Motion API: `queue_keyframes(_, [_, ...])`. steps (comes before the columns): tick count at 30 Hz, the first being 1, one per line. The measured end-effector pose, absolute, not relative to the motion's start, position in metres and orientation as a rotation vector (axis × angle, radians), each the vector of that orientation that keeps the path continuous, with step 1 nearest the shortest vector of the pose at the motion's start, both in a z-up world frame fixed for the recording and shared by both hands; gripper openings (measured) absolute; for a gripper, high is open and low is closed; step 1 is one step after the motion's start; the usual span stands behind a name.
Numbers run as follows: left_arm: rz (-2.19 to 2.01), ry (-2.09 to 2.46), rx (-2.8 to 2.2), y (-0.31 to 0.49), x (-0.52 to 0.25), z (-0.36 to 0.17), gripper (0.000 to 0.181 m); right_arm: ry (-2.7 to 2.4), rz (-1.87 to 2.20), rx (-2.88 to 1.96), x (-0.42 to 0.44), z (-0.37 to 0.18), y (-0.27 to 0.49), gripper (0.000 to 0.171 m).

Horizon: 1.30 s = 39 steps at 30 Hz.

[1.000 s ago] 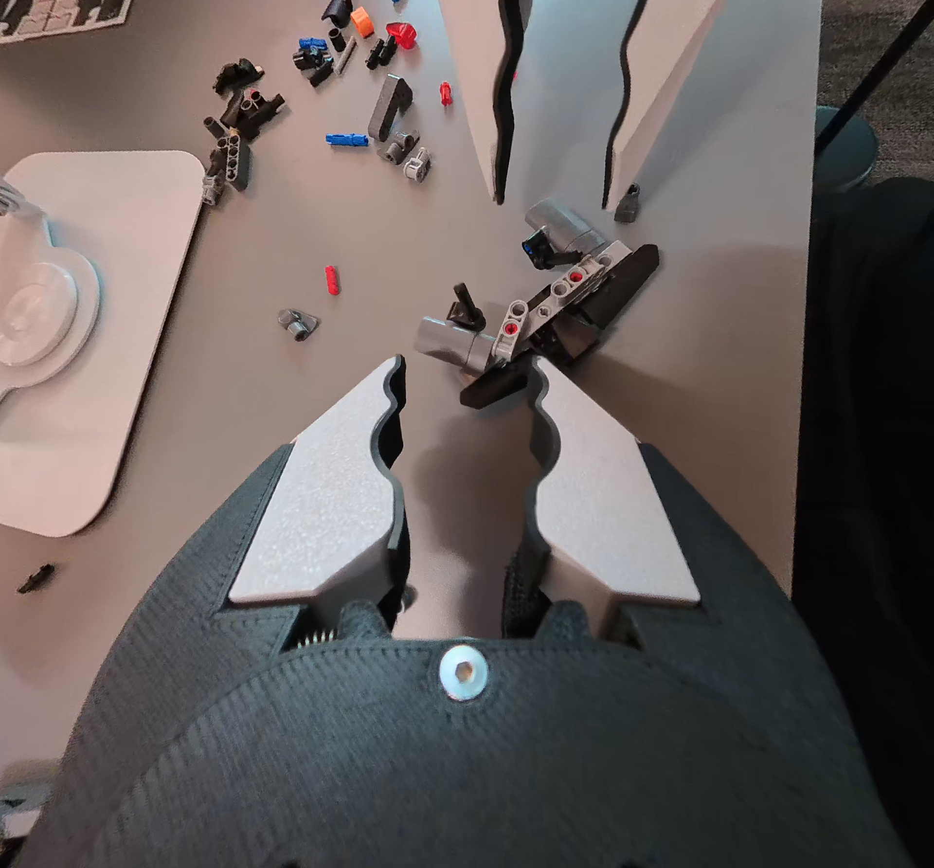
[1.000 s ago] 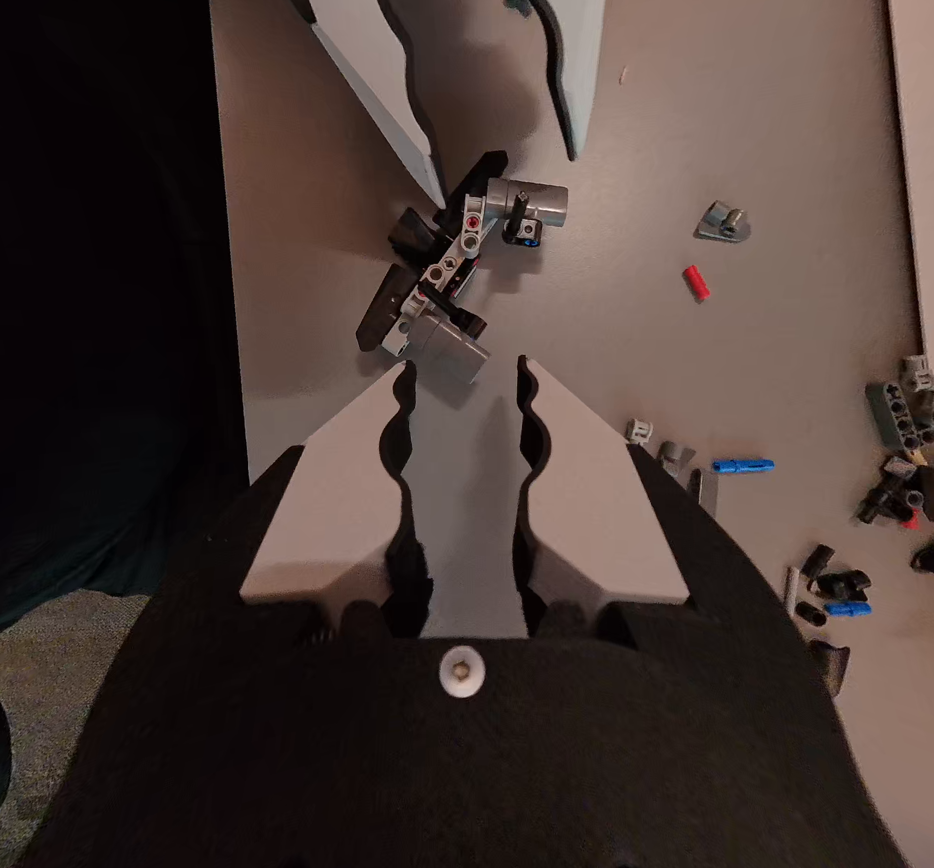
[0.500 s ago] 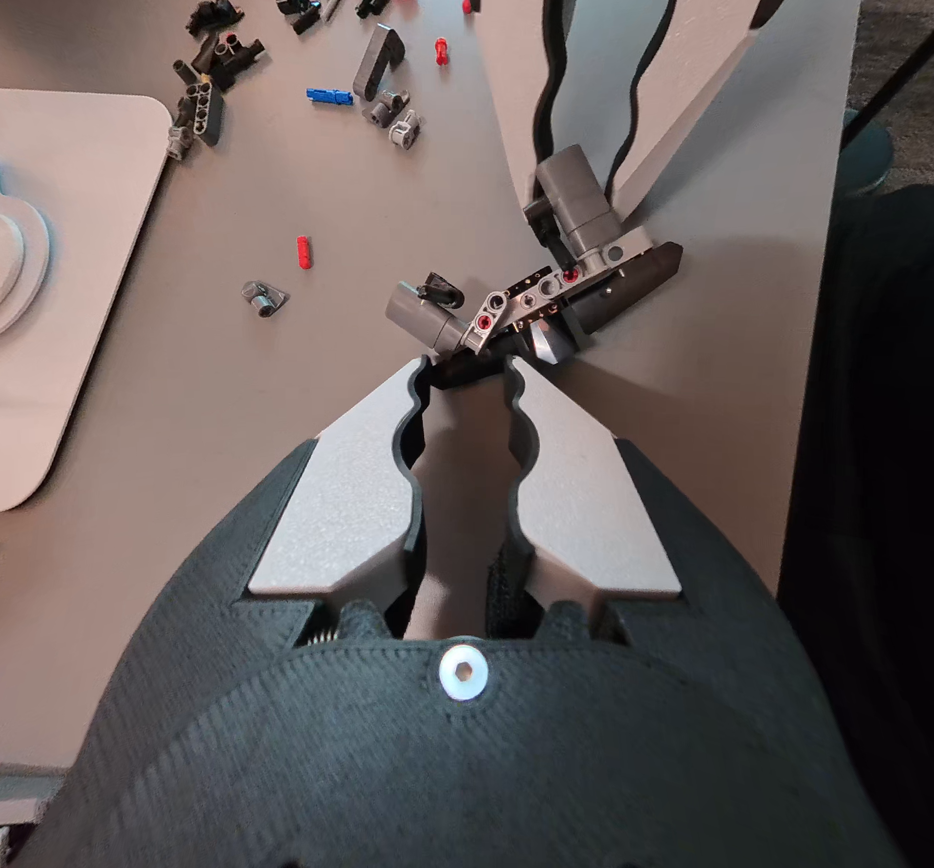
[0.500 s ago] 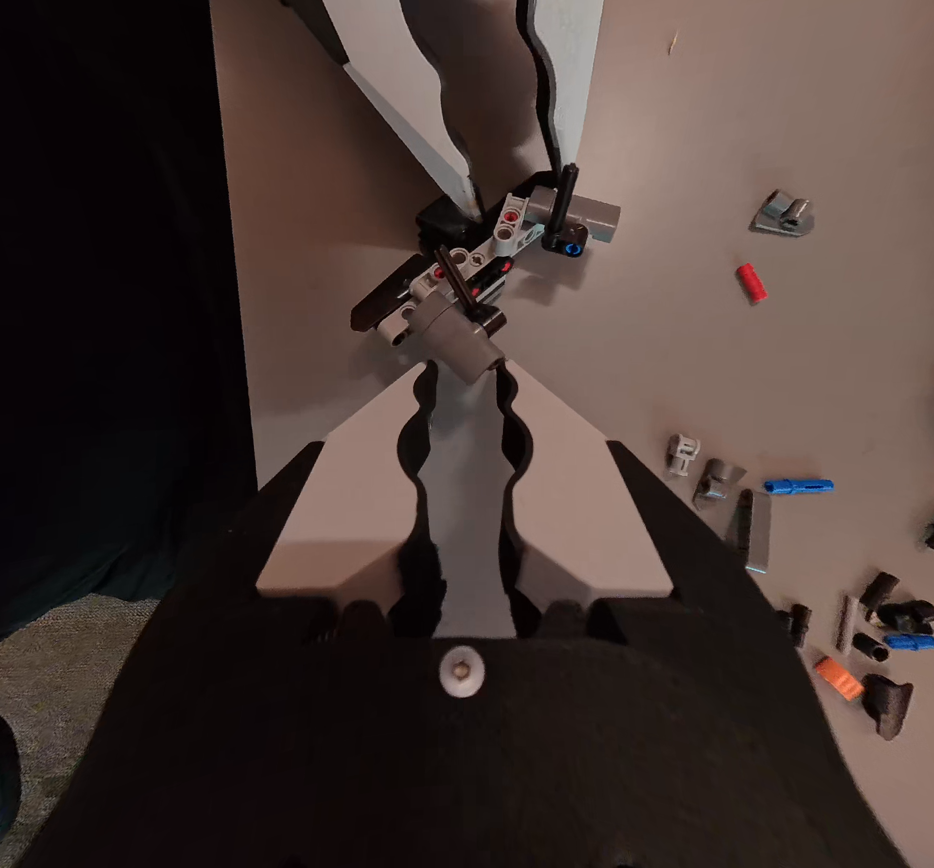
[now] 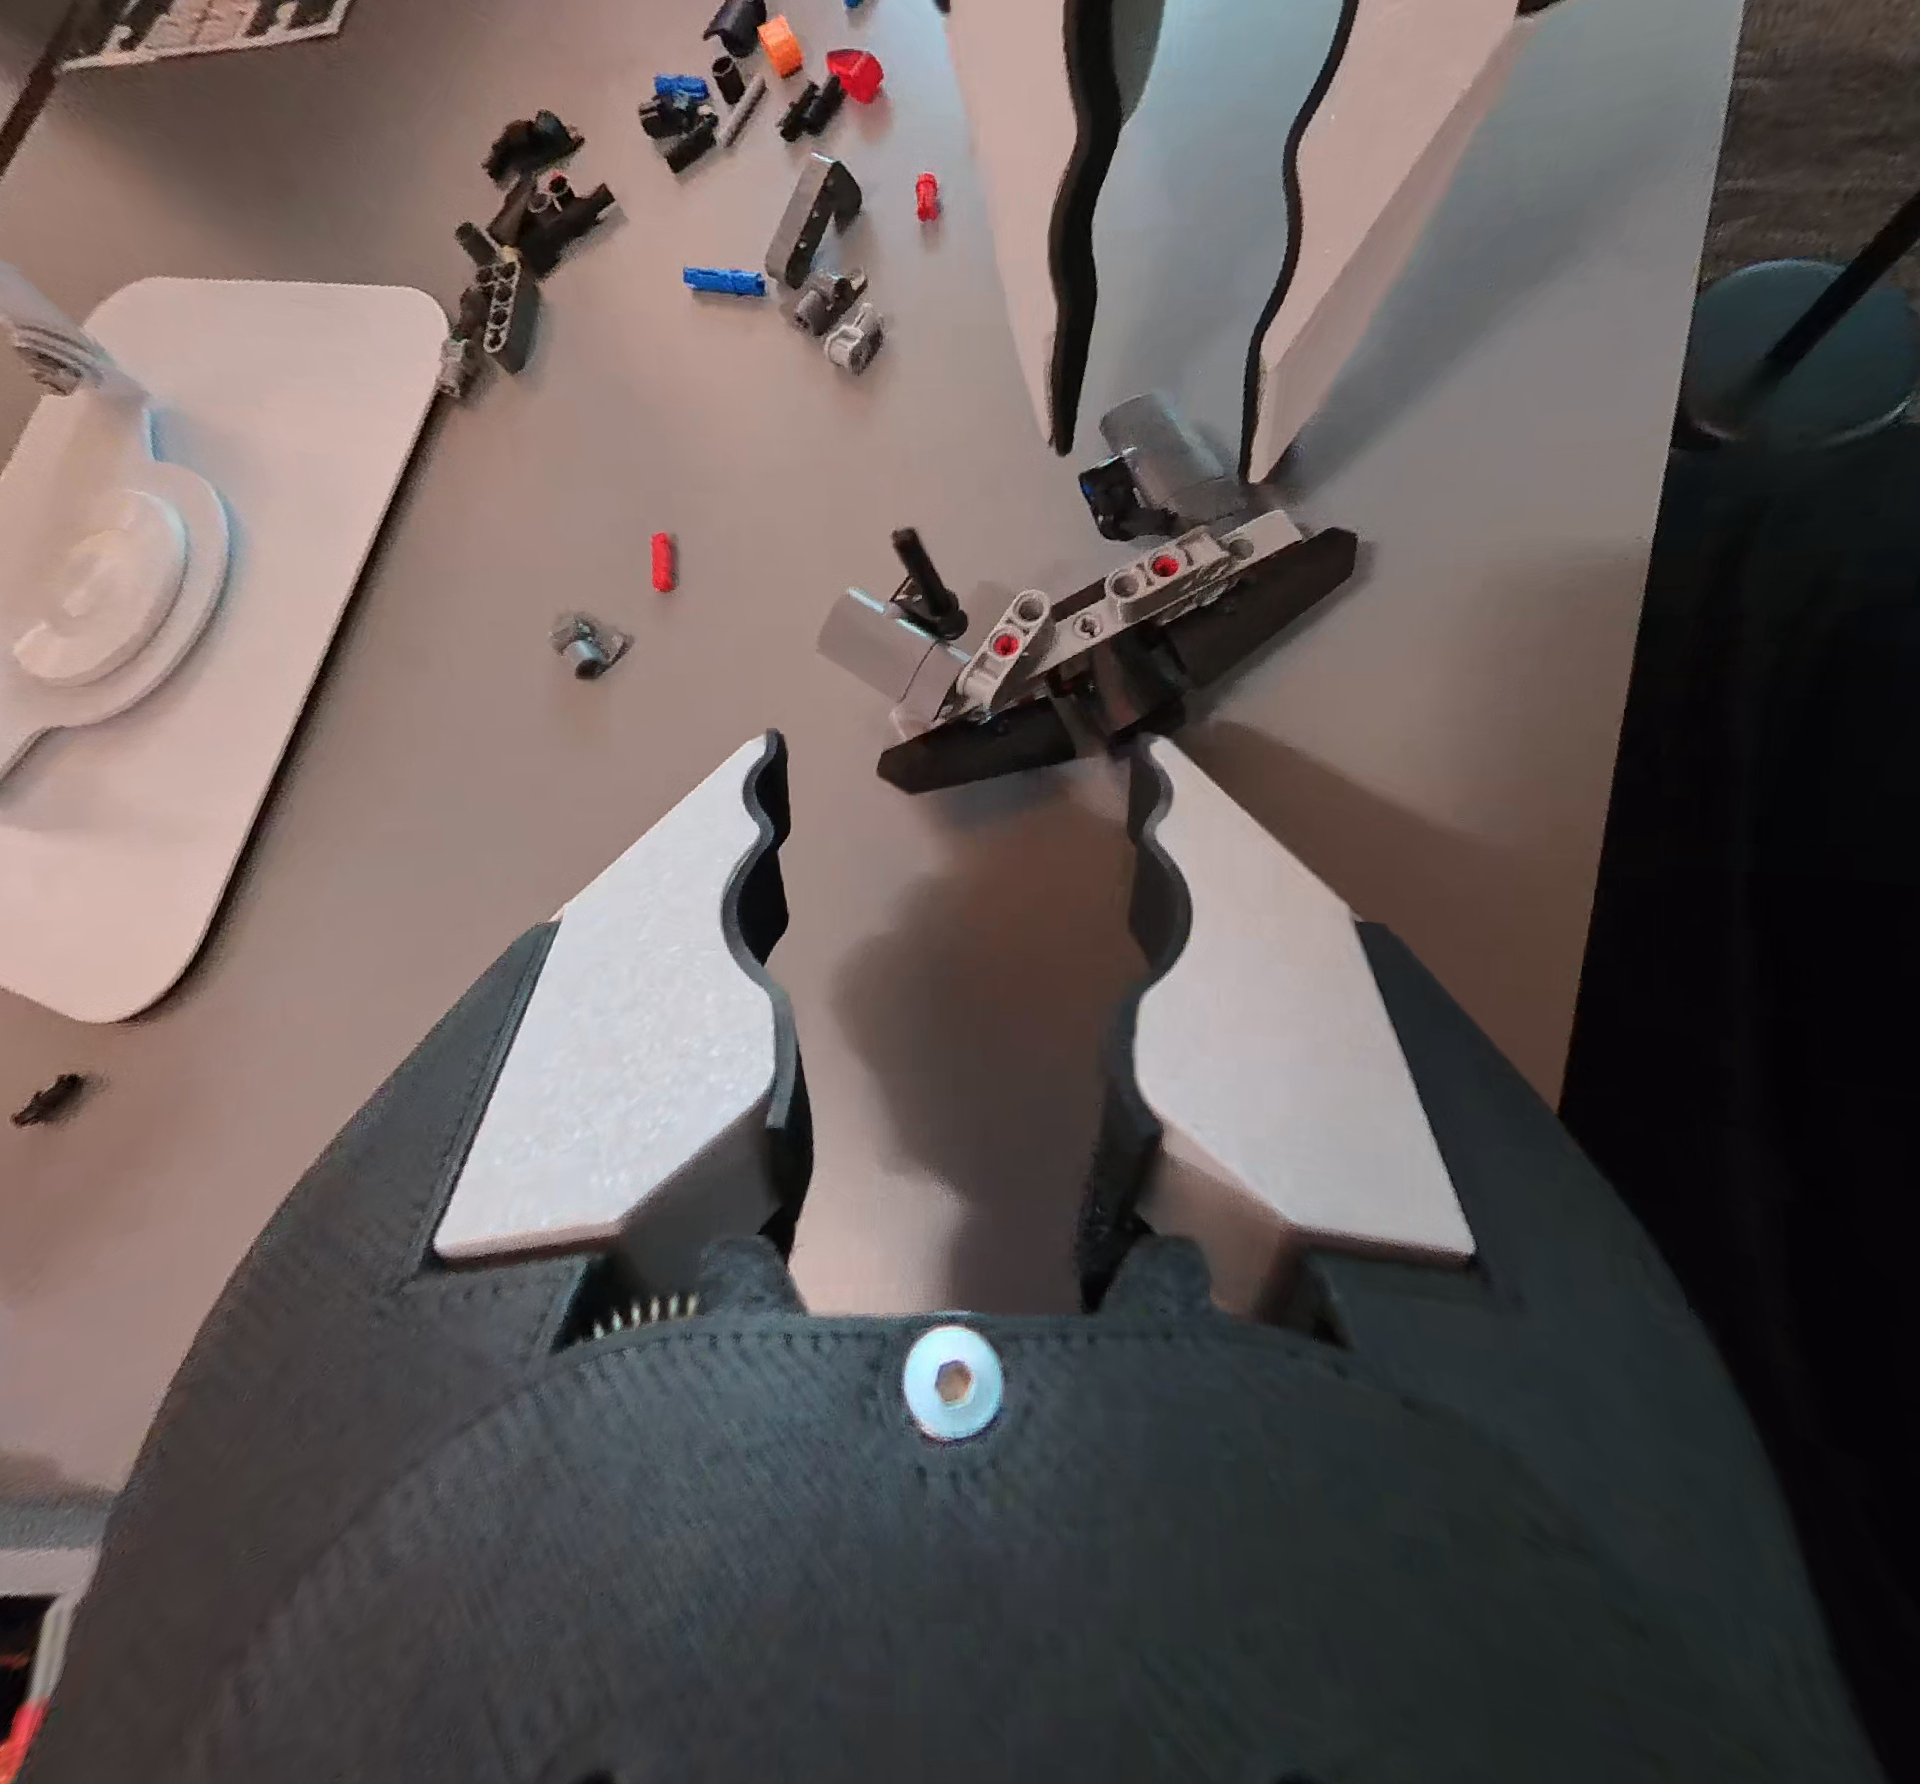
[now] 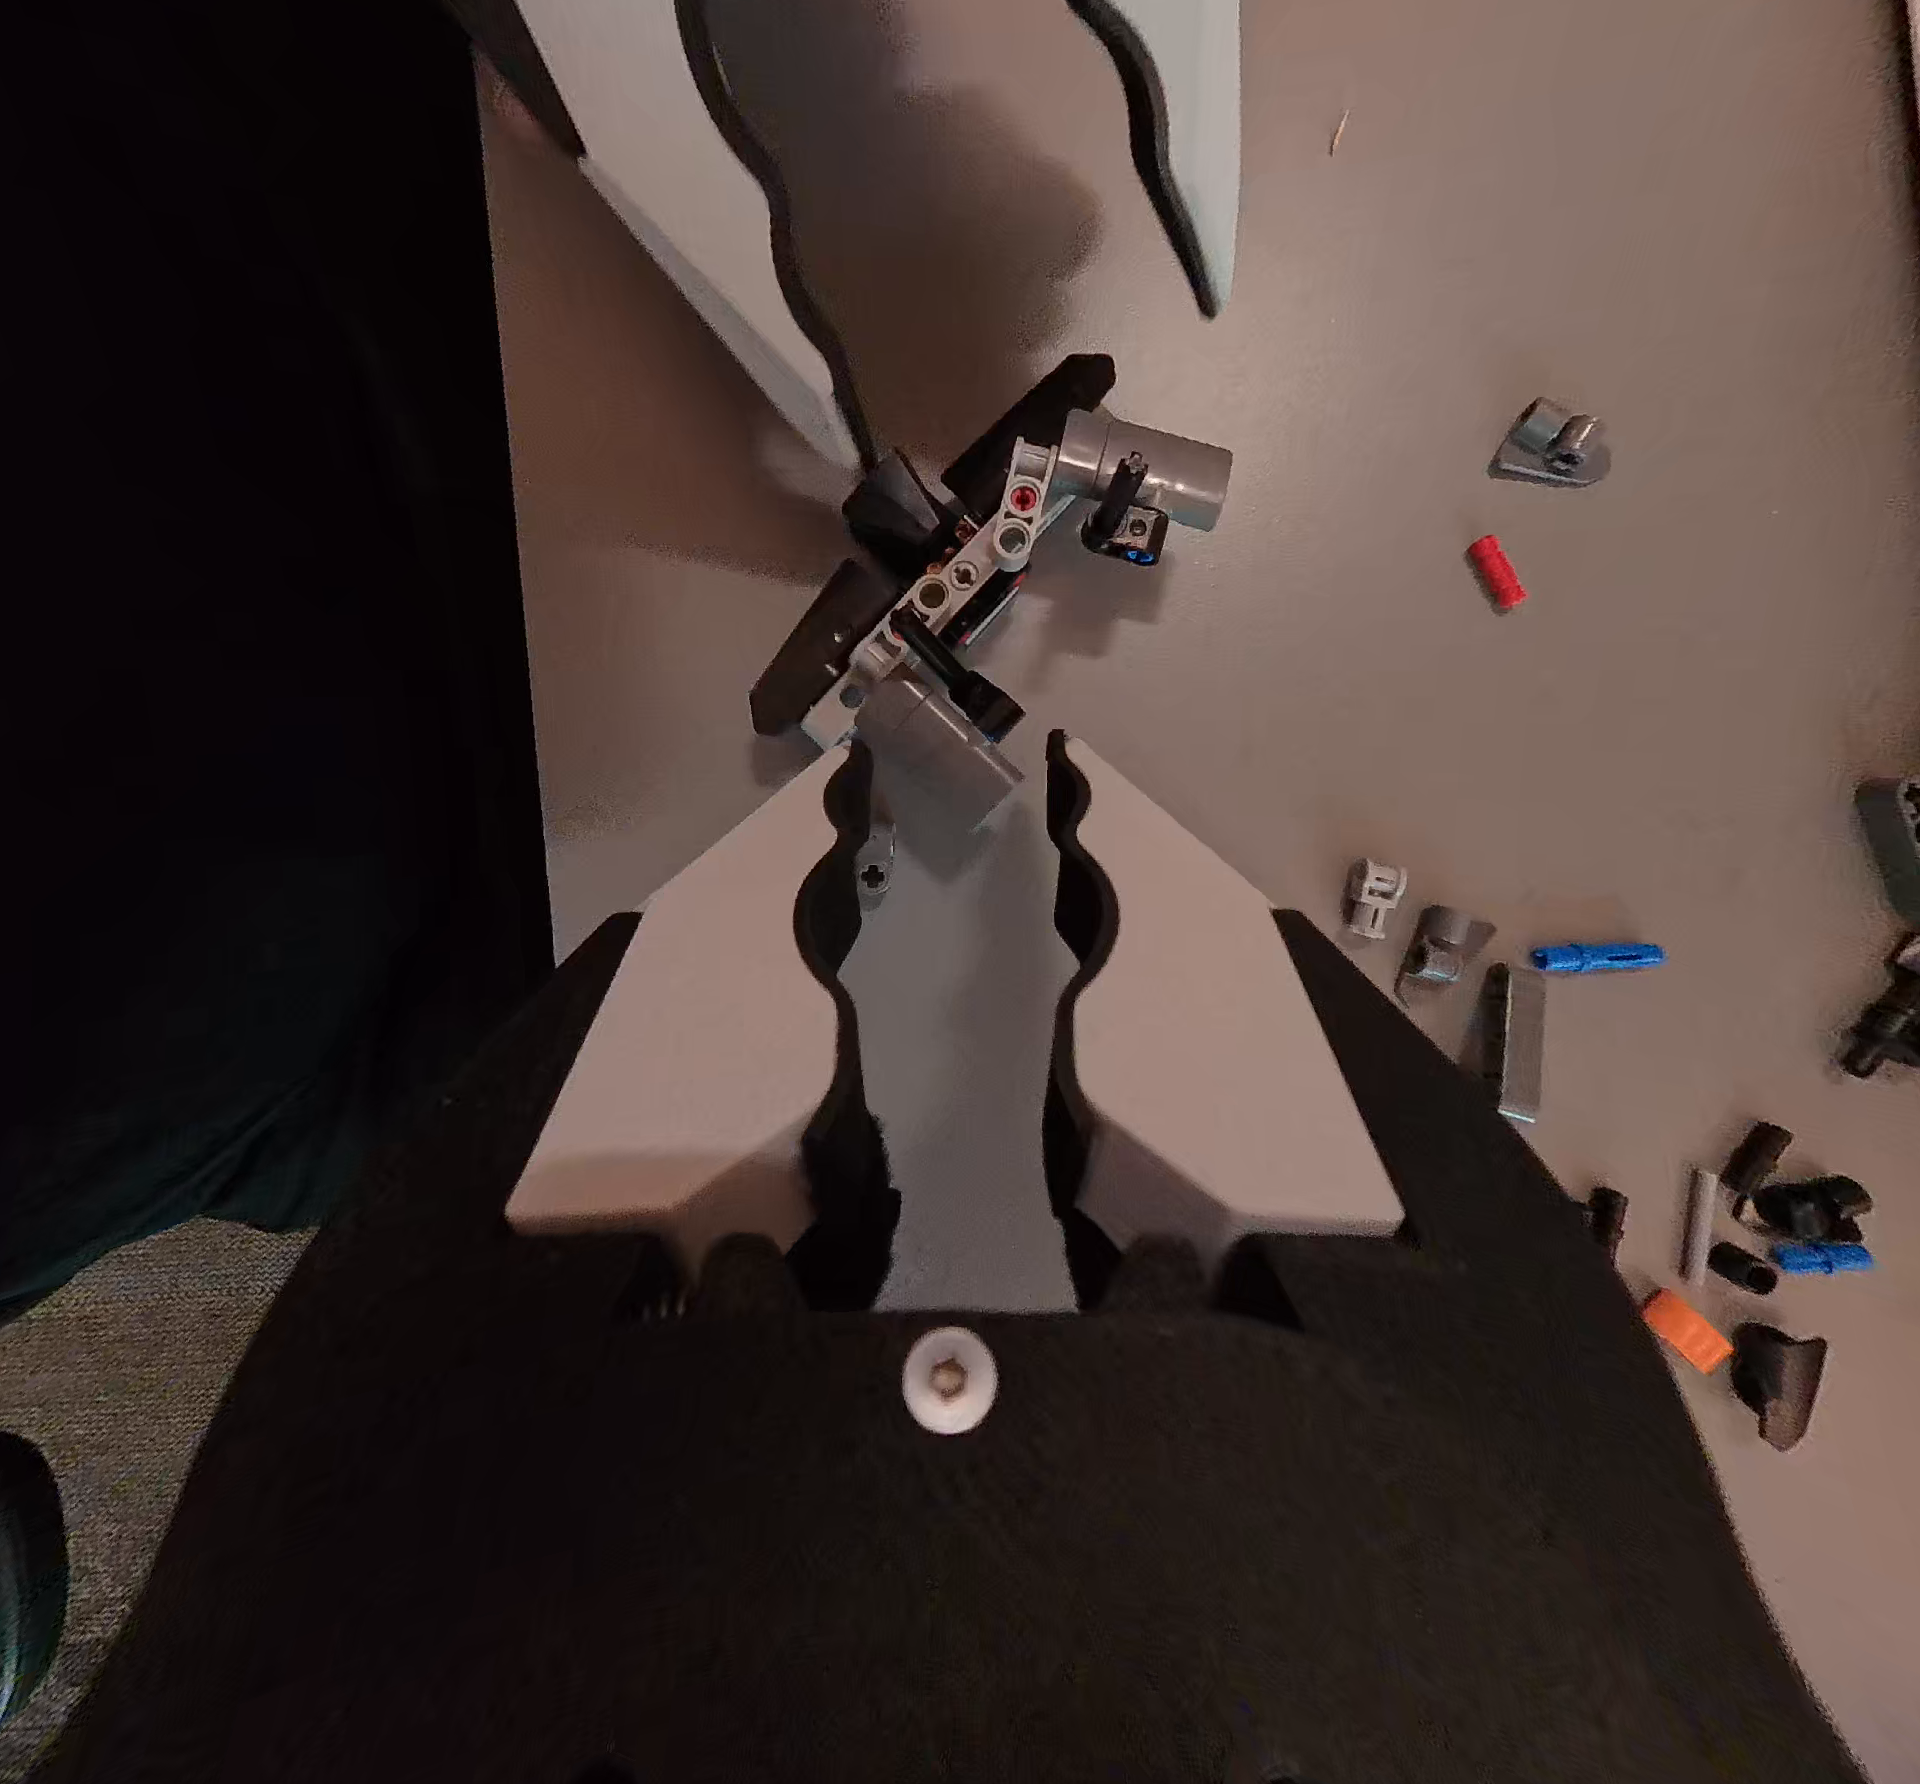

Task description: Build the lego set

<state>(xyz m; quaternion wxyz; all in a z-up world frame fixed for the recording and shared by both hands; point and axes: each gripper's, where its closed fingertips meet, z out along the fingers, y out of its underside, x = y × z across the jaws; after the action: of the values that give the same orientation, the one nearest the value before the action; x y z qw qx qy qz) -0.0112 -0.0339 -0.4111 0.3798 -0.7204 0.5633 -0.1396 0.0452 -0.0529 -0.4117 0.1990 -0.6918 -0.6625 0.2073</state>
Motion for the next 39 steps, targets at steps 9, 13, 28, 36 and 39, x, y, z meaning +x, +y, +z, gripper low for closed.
queue_keyframes(9, [-0.412, 1.338, -1.96, -0.035, 0.0, -0.424, 0.067, -1.86, 0.563, -1.942, 0.046, -0.413, -0.052, 0.028])
queue_keyframes(13, [-0.402, 1.342, -1.935, -0.037, 0.005, -0.425, 0.059, -1.83, 0.573, -1.973, 0.049, -0.414, -0.05, 0.028])
queue_keyframes(28, [-0.361, 1.275, -1.96, -0.04, 0.002, -0.427, 0.053, -1.598, 0.639, -2.088, 0.049, -0.416, -0.05, 0.029])
queue_keyframes(36, [-0.348, 1.254, -1.967, -0.042, 0.005, -0.427, 0.053, -1.395, 0.631, -2.168, 0.053, -0.417, -0.052, 0.03])
queue_keyframes(39, [-0.344, 1.248, -1.971, -0.042, 0.006, -0.427, 0.053, -1.354, 0.585, -2.195, 0.054, -0.417, -0.054, 0.03])
